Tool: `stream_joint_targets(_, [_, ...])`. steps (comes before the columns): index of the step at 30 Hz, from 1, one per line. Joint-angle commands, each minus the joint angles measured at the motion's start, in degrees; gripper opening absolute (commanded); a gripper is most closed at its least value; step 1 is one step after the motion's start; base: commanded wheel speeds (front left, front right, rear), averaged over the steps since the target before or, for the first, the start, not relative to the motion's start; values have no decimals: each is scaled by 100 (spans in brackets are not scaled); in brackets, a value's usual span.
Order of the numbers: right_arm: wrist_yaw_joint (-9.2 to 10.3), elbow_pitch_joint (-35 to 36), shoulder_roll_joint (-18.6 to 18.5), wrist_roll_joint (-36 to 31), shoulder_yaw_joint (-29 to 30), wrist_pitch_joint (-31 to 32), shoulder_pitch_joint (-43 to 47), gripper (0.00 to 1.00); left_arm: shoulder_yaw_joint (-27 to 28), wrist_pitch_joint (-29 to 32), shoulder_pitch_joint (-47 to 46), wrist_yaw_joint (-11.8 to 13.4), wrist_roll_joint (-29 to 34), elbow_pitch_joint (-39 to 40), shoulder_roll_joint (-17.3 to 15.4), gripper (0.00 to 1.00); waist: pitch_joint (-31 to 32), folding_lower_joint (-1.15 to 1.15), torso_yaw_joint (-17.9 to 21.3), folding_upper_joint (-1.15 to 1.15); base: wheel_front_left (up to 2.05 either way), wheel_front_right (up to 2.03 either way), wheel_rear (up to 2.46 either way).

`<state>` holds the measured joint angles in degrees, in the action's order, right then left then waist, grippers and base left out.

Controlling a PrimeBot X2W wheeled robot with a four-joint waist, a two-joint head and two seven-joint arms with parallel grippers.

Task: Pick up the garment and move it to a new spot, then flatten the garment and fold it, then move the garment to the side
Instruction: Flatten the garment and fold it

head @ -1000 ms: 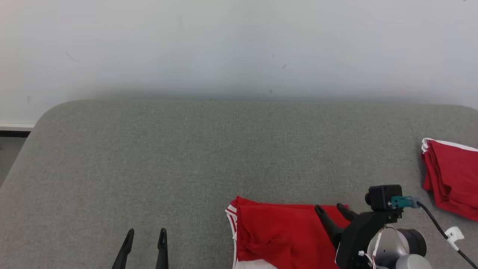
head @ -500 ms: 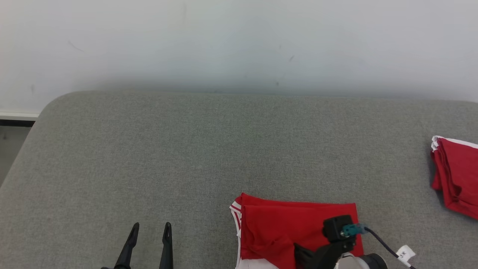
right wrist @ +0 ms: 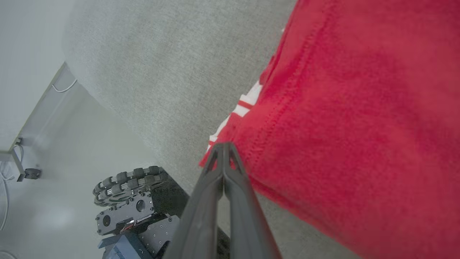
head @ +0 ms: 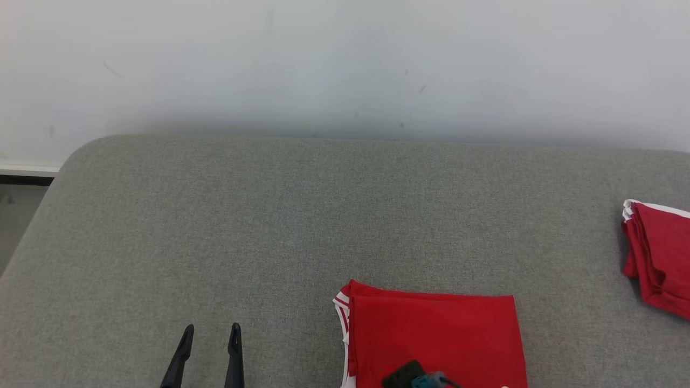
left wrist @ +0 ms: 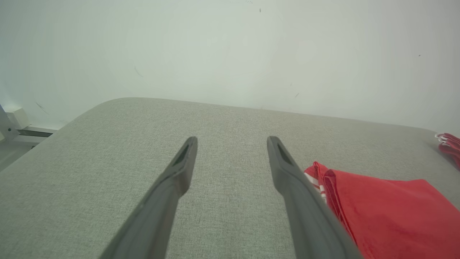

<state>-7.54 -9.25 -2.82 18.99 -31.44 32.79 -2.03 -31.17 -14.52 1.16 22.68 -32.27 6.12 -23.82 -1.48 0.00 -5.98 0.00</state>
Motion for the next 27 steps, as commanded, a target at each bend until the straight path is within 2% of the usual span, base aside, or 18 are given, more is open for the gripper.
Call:
stream_joint_targets(1, [14,45,-1,125,-156,3,75,0,10,-29,66,-2,-13,18,-5,100,1,0,1,0,0,0,0])
stream_joint_targets(3, [14,152,-4,279,-298,-59,35,0,9,-34,77,5,-8,16,-5,100,9,0,-1,0,0,0,0])
stream_joint_targets(4, [14,307,-1,298,-210,-189,-46,28,19,-37,100,27,-6,13,-12,100,35,0,13,0,0,0,0])
stream_joint_targets(5, [15,507,-8,236,19,-371,-55,100,45,-40,135,46,-17,24,-25,100,78,0,40,0,0,0,0])
stream_joint_targets(9, [14,864,-2,-7,481,-717,-42,100,159,-53,147,79,-81,86,21,100,138,0,104,0,0,0,0])
stream_joint_targets(10, [14,1133,-2,-248,808,-1027,-7,100,215,-60,182,65,-90,71,26,100,181,0,153,0,0,0,0])
stream_joint_targets(13, [14,1446,-7,-399,1357,-1509,185,100,316,-60,188,4,-131,30,65,100,233,0,266,0,0,0,0])
stream_joint_targets(14, [14,1654,3,-479,1918,-1957,357,100,421,-67,164,-111,-139,-18,122,100,252,0,382,0,0,0,0])
stream_joint_targets(16, [14,1735,1,-504,2248,-2211,477,100,590,-72,153,-183,-183,6,223,100,257,0,465,0,0,0,0])
stream_joint_targets(18, [14,1814,1,-442,2735,-2588,650,100,973,-73,165,-389,-159,-9,407,100,255,0,632,0,0,0,0])
stream_joint_targets(20, [14,1840,-1,-472,2923,-2893,723,100,1386,-63,307,-595,-136,-80,549,100,248,0,766,0,0,0,0])
stream_joint_targets(23, [14,1750,0,-419,3047,-3107,796,100,1742,-63,406,-744,-238,-109,673,100,257,0,828,0,0,0,0])
stream_joint_targets(27, [14,1571,0,-326,3185,-3414,900,100,2197,-64,569,-1107,-426,-125,851,100,285,0,837,0,0,0,0])
